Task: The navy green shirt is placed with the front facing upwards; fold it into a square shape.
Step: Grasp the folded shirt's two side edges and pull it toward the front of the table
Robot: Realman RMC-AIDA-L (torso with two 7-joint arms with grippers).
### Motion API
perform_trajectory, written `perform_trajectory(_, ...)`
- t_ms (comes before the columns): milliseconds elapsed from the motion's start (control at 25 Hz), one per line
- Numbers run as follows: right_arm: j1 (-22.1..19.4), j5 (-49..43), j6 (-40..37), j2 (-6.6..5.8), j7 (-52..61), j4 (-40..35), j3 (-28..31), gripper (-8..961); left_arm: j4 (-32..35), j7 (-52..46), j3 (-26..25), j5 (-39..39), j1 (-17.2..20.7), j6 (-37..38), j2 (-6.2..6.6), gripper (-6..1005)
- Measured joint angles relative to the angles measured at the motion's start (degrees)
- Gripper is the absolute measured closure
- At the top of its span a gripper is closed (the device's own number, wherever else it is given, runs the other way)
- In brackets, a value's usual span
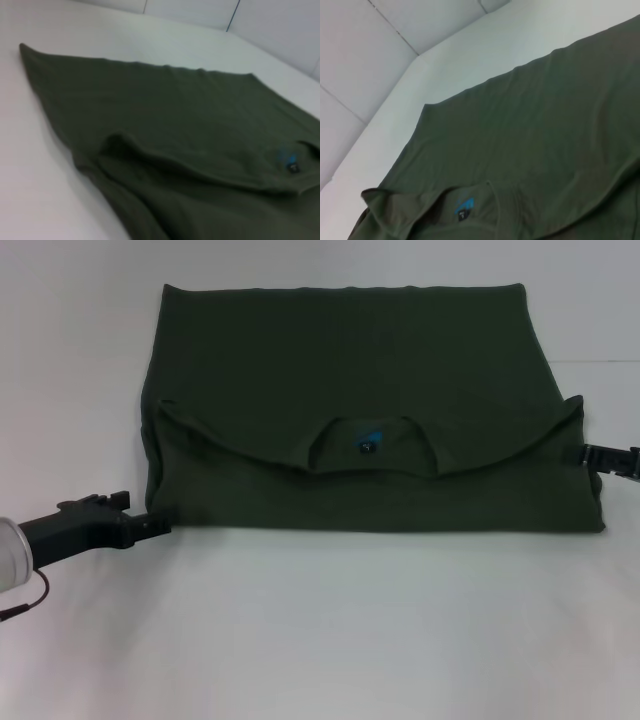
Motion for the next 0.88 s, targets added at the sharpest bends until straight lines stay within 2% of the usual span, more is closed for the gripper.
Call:
perform_trajectory(360,0.28,0.25,1.18,0.63,-0.04,0.33,0.01,215,-0.31,0.8,5.34,0.68,-0.46,-2.17,-0.22,111)
perform_trajectory(880,0.05,0.29,2.17,0.6,0.03,0.31,0.09,218,-1.27,1.33,6.55,0.83,-1.55,-2.72,-0.14,110)
